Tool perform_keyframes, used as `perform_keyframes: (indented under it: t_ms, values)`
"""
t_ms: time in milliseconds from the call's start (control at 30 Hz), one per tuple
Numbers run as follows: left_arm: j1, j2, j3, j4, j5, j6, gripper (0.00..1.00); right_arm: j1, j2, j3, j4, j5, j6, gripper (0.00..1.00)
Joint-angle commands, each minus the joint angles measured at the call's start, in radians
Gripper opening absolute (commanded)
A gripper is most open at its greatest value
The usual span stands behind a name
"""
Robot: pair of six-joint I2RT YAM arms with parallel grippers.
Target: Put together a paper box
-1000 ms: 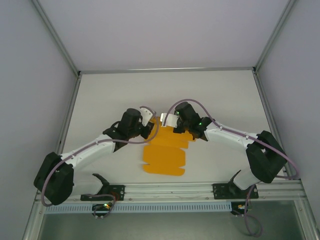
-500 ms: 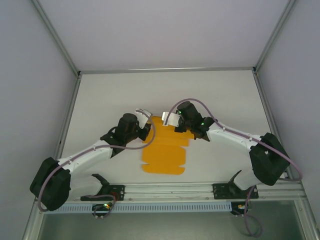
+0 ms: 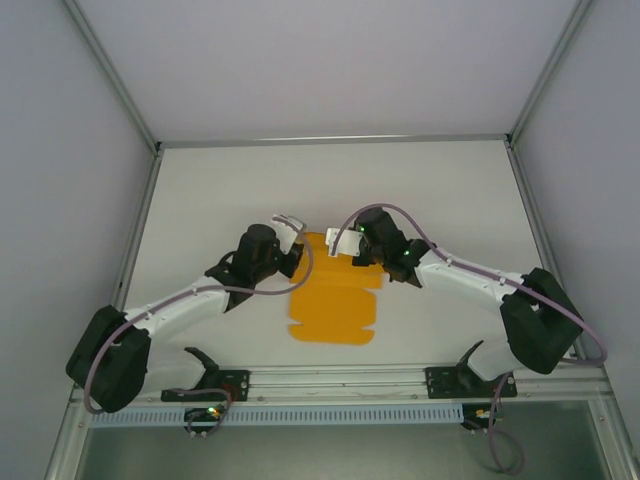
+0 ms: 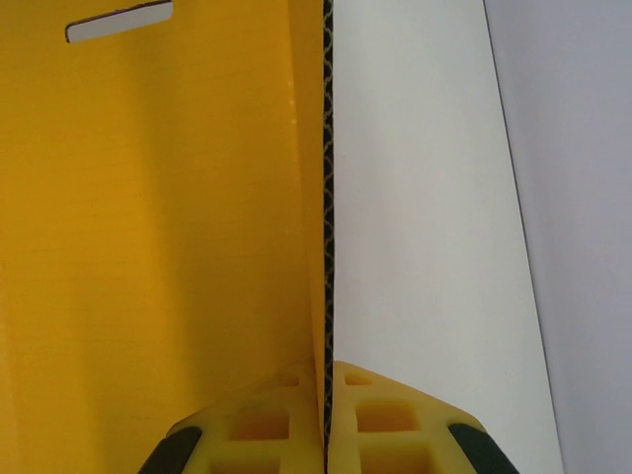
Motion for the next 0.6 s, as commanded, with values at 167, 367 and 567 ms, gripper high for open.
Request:
perform_keyframes:
  t_ms: [167, 367, 567]
  values:
    - [0.037, -0.015, 0.005, 0.001, -0.008, -0.039, 0.0, -0.027, -0.018, -0.015, -0.051, 0.153, -0.021, 0.04]
    - [0.038, -0.012, 0.02, -0.03, 0.042, -0.054, 0.72, -0.025, 0.012, -0.035, 0.103, 0.223, -0.044, 0.0]
    - [0.094, -0.046, 0.051, -0.192, -0.052, -0.247, 1.0, -0.01, 0.177, -0.108, 0.668, 0.437, -0.356, 0.0]
